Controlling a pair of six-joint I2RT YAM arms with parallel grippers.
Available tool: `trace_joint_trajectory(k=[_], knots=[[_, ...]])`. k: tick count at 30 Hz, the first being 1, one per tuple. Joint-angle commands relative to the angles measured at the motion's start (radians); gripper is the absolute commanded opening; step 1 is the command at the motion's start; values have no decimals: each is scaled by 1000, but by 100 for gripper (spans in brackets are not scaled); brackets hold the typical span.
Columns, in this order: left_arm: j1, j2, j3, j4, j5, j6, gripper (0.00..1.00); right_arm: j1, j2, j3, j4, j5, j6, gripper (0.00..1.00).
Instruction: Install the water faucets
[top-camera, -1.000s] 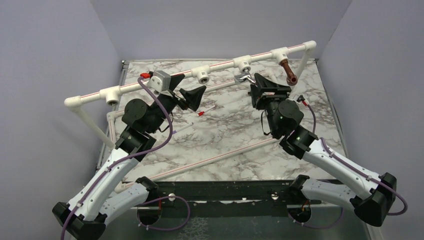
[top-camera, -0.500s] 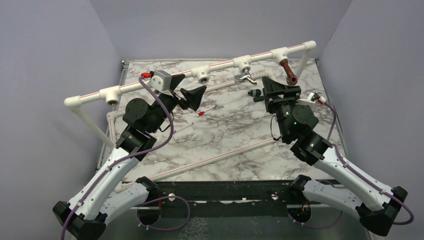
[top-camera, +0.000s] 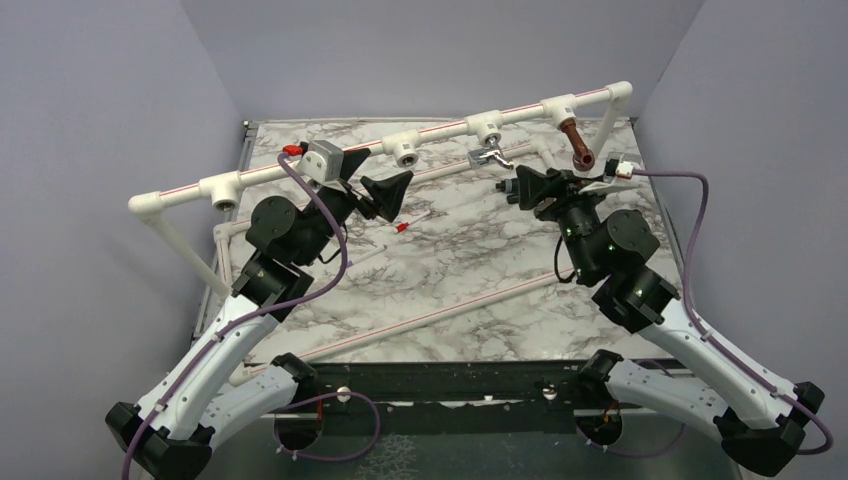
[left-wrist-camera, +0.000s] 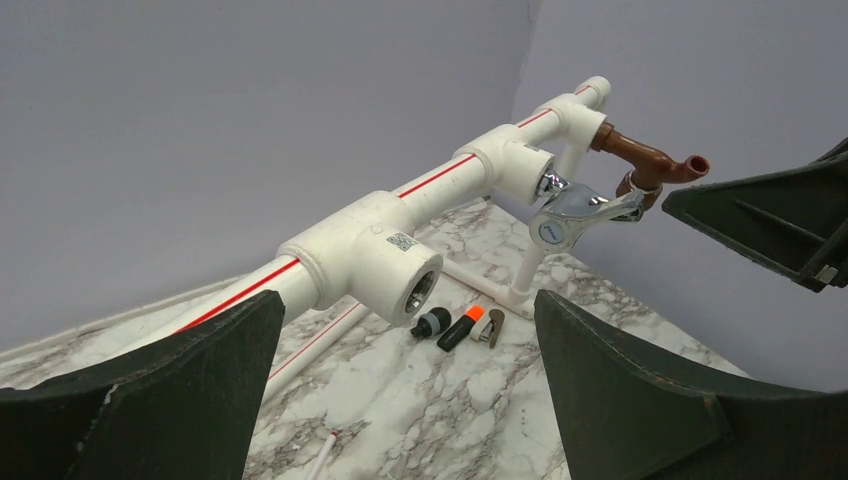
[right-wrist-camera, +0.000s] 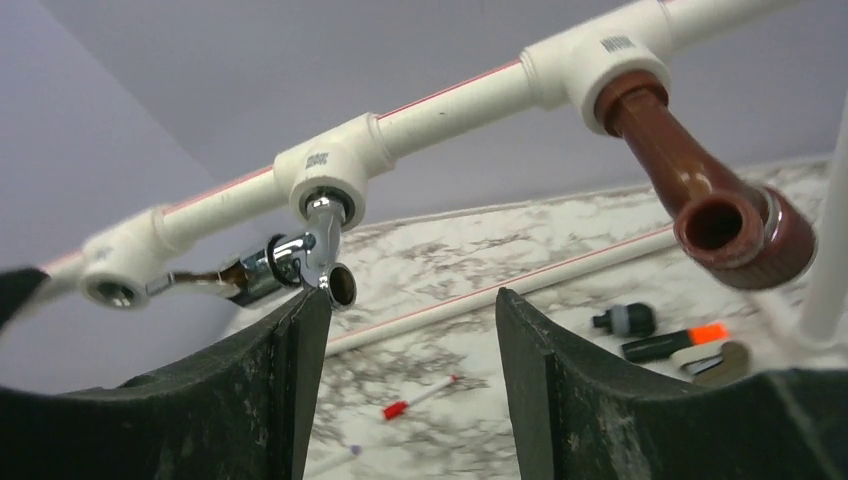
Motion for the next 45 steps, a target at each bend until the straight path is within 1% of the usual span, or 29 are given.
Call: trace_joint_trajectory(k=[1, 7, 9, 12, 15, 19, 23, 25, 30, 36, 40, 45], knots=[[4, -12, -7, 11, -16, 8, 96, -2, -19, 48, 3, -168, -474, 67], [3, -18, -7, 11, -14, 6, 96, -2, 4, 68, -173, -355, -987, 73], [3, -23, -6, 12, -13, 8, 96, -2, 3, 67, -217, -397, -1101, 75], [4, -27, -6, 11, -16, 10, 96, -1, -12, 43, -236, -465, -1287, 76], [3, -30, -6, 10, -19, 10, 96, -2, -25, 7, -183, -480, -1426, 77], [3, -30, -6, 9, -21, 10, 96, -2, -18, -65, -19, -424, -1646, 78], [3, -31, -6, 9, -22, 11, 96, -1, -9, -122, 131, -443, -1826, 76], [3, -31, -6, 11, -20, 9, 96, -2, 0, -126, 172, -462, -1886, 74], [3, -30, -6, 12, -19, 8, 96, -1, 34, -97, 227, -515, -1955, 71], [3, -29, -6, 11, -16, 6, 96, -2, 90, -63, 222, -549, -2006, 70], [3, -30, -6, 11, -16, 6, 96, -2, 116, -84, 308, -552, -2043, 67], [3, -30, -6, 12, -15, 6, 96, -2, 148, -79, 315, -544, -2050, 66]])
